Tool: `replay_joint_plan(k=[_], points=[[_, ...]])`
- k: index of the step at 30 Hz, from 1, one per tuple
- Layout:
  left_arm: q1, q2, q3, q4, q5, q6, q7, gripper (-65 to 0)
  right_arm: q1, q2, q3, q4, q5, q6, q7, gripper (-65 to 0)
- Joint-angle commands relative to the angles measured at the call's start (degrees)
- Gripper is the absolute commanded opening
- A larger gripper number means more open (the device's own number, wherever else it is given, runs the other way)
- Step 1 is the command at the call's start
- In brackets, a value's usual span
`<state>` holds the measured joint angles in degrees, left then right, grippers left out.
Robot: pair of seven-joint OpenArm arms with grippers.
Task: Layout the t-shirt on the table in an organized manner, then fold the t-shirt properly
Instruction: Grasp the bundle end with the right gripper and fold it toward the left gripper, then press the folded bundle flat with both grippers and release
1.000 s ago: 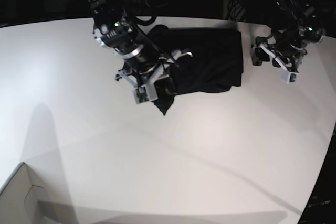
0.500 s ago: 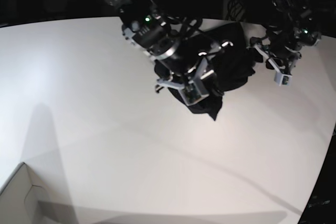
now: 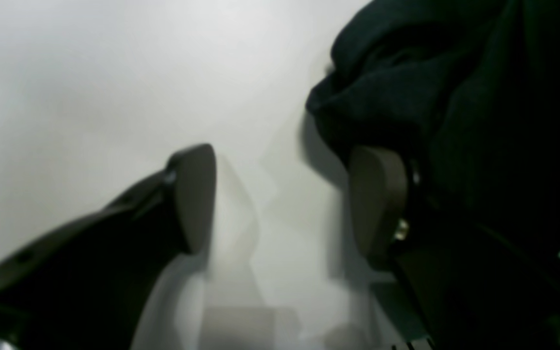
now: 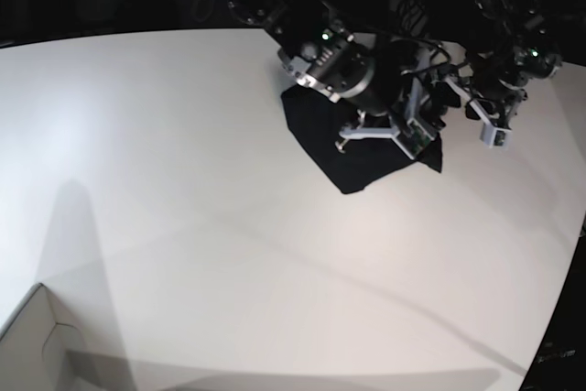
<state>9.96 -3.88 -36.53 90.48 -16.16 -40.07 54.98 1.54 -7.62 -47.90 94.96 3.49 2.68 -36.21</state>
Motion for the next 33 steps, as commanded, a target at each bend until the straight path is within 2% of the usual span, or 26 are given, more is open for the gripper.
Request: replay_joint_plan(k=[1,4,10,23,26,30,33], points=[[-0.07,-0.38,-0.08,1.0,-0.5,0.07,-0.34,-23.3,1.32,-1.38,-0.06,-0.5,0.25,0.09,1.0,-65.0],[-0.07,-0.38,-0.08,1.0,-0.5,0.07,-0.34,-23.3,3.07,-1.38,-0.06,-3.84,0.25,0.09,1.26,-65.0],[-0.07,-0.47,-1.58,1.0,-0.5,0.07,0.18,-23.3,3.25,-1.38,0.12,-7.0,0.25,0.09,6.98,-65.0],[1.69,-0.65,-7.82,3.98,-0.5,0.07,0.27,-23.3,4.39,-1.38,-0.06,-12.89,0.25,0.18,7.33,-65.0],[3.01,-0.65,-8.17,6.53,-0.58,0.07,0.27,-23.2,4.31,-1.38,-0.5,-12.8,0.25,0.53,7.33,-59.7],[3.1,-0.65,-8.17,7.85,-0.5,0.07,0.27,-23.2,4.39,-1.38,-3.49,-12.28,0.07,3.17,7.41,-50.0],[3.54,-0.65,-8.26,7.85,-0.5,0.07,0.27,-23.2,3.87,-1.38,-4.72,-9.73,0.16,3.43,7.41,-44.7]])
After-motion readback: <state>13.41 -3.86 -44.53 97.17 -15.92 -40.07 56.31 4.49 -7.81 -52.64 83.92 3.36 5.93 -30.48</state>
